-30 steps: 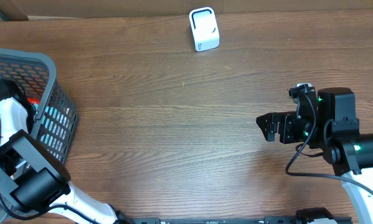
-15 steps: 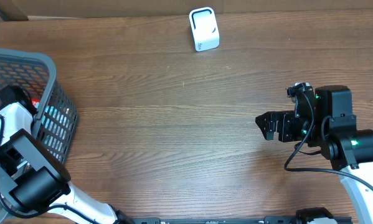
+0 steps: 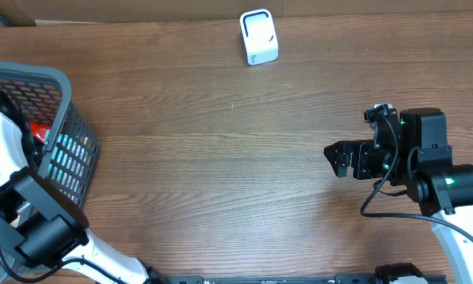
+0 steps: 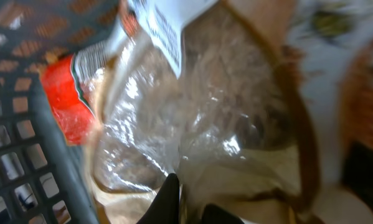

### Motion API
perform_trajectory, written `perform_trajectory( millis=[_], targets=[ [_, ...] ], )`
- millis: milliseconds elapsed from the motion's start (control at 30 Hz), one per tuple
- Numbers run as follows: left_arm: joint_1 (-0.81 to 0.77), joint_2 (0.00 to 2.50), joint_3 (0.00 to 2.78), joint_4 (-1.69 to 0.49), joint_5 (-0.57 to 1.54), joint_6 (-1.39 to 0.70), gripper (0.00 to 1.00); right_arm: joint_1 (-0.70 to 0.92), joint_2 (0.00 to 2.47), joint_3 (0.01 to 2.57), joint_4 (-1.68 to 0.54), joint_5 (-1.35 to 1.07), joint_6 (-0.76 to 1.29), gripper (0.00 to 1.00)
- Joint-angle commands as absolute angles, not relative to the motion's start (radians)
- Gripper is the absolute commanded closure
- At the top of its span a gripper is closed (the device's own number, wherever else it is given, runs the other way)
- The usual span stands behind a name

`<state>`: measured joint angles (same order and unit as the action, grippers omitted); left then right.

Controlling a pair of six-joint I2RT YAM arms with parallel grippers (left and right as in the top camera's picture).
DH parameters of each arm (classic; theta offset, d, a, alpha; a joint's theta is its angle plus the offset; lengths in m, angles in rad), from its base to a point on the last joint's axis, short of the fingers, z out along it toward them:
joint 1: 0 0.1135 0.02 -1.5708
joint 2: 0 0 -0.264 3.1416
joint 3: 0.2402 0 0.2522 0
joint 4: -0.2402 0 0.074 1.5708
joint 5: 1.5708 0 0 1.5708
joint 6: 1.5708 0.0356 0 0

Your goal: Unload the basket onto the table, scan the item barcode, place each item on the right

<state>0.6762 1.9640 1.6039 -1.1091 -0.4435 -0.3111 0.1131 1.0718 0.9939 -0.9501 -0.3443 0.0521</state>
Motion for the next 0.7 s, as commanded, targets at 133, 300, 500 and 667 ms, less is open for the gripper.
perform_trajectory(
  millis=[133,300,500,667],
  targets=[
    [0.680,1.967,1.679,-1.157,-0.402,-0.269,0.96,0.118,1.068,1.015,-0.928,-0.361,0.052,0.00],
    [0.680,1.963,1.679,-1.188,-0.401,-0.270,0.96,0.118,1.068,1.015,-0.915,-0.361,0.052,0.00],
    [0.680,1.925,1.679,-1.213,-0.398,-0.270,0.96,0.118,1.068,1.015,-0.910,-0.361,0.052,0.00],
    [0.680,1.850,1.679,-1.230,-0.369,-0.270,0.96,0.118,1.068,1.015,-0.904,-0.361,0.052,0.00]
  ],
)
